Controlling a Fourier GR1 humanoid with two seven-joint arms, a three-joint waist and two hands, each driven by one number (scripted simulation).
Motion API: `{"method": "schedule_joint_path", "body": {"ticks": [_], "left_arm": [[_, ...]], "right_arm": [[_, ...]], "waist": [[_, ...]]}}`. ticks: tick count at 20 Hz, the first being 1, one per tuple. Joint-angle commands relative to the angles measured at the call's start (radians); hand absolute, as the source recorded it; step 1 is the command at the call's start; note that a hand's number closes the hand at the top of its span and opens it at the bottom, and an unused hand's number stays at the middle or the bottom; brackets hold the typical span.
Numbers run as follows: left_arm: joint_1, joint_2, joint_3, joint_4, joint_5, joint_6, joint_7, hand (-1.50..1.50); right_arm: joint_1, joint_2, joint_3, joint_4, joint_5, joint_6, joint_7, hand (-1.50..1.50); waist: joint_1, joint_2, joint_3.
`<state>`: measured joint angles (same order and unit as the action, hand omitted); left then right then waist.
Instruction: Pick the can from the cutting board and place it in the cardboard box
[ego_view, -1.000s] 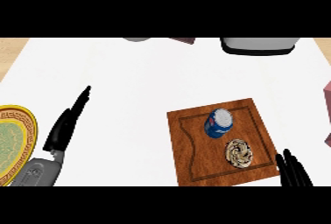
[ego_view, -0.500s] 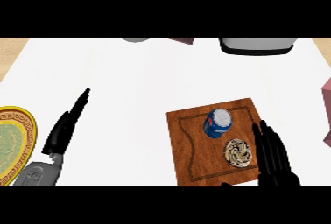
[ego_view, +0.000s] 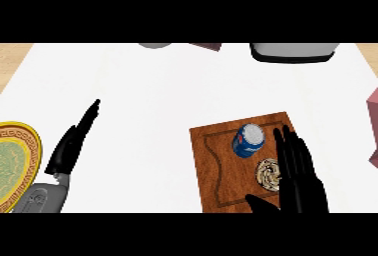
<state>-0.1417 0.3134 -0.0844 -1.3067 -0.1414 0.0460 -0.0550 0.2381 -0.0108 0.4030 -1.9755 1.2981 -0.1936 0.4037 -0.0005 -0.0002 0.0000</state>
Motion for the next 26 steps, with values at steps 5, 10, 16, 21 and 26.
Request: {"method": "schedule_joint_path", "body": {"ticks": [5, 10, 16, 21, 26], "left_arm": [[0.049, -0.060, -0.001, -0.034, -0.060, 0.010, -0.015, 0.00], [-0.024, -0.071, 0.037, -0.014, -0.087, -0.007, 0.057, 0.00], [0.061, -0.083, 0.039, -0.101, -0.096, -0.051, 0.034, 0.00], [-0.054, -0.070, 0.098, -0.016, -0.086, -0.074, 0.051, 0.00], [0.003, -0.026, 0.144, -0.053, -0.066, -0.135, 0.030, 0.00]], "right_arm": [[-0.153, 0.011, 0.002, 0.118, 0.008, 0.030, 0.114, -1.50], [-0.139, 0.010, 0.010, 0.194, 0.009, -0.060, 0.089, -1.50], [-0.222, 0.011, -0.059, 0.250, -0.066, -0.017, 0.033, -1.50], [-0.286, 0.011, -0.093, 0.362, -0.121, -0.071, 0.012, -1.50], [-0.325, 0.010, -0.075, 0.379, -0.125, -0.041, 0.047, -1.50]], "waist": [[0.003, 0.000, 0.000], [-0.001, 0.000, 0.000], [0.002, 0.000, 0.000], [0.001, 0.001, 0.000], [0.003, 0.000, 0.000]]}}
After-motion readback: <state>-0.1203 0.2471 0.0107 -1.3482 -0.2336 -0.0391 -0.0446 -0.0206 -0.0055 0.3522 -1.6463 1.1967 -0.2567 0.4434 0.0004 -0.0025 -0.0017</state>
